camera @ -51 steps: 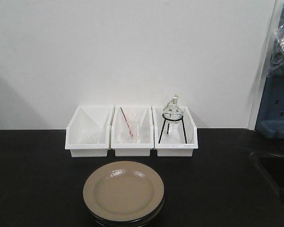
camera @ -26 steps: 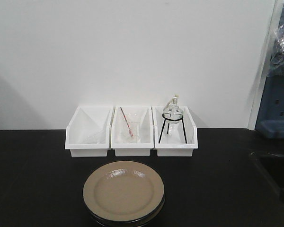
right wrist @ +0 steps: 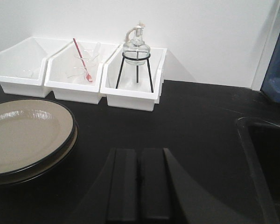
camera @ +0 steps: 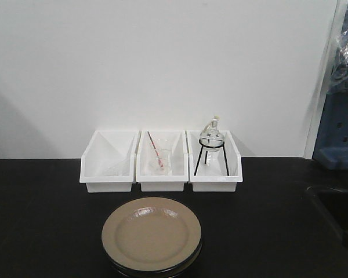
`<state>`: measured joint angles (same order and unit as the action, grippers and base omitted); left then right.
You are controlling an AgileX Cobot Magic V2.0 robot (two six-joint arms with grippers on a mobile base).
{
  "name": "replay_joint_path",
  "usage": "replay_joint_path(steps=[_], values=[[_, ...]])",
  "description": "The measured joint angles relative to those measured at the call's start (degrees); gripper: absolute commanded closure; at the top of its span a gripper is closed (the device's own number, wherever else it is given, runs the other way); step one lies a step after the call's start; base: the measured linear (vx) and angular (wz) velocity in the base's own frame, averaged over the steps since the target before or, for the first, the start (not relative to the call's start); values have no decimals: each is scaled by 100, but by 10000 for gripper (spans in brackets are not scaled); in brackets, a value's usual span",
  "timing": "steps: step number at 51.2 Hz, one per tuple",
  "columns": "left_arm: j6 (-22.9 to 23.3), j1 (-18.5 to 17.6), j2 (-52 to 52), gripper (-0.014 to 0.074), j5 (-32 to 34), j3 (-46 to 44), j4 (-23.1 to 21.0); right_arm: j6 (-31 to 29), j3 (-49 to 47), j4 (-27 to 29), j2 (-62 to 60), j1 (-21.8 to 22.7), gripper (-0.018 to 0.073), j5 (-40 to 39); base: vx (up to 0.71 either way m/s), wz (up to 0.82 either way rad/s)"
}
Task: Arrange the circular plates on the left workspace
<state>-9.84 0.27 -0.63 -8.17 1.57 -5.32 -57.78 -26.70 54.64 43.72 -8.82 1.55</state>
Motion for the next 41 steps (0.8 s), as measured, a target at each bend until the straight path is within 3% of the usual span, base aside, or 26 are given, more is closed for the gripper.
replay_joint_path(steps=[8, 12, 15, 23, 26, 32, 41], values=[[0, 0, 0, 596, -5, 0, 0, 44, 0, -212, -39, 0, 563, 0, 0, 0], [0, 0, 0, 596, -5, 0, 0, 422, 0, -938, -146, 0, 563, 100, 0, 0], [0, 0, 0, 596, -5, 0, 0, 1171, 0, -1840, -239, 0, 563, 206, 0, 0], [0, 0, 0, 596, -33, 0, 0, 4403, 262, -5047, -757, 0, 563, 199, 0, 0], [0, 0, 0, 596, -39, 0, 0, 5347, 587, -5838, -1021, 0, 563, 29, 0, 0], [0, 0, 0, 596, -44, 0, 0, 6163, 1490, -6231, -1808, 0, 563, -312, 0, 0], [0, 0, 0, 596, -44, 0, 0, 6343, 2762, -5927, -3229, 0, 563, -209, 0, 0]])
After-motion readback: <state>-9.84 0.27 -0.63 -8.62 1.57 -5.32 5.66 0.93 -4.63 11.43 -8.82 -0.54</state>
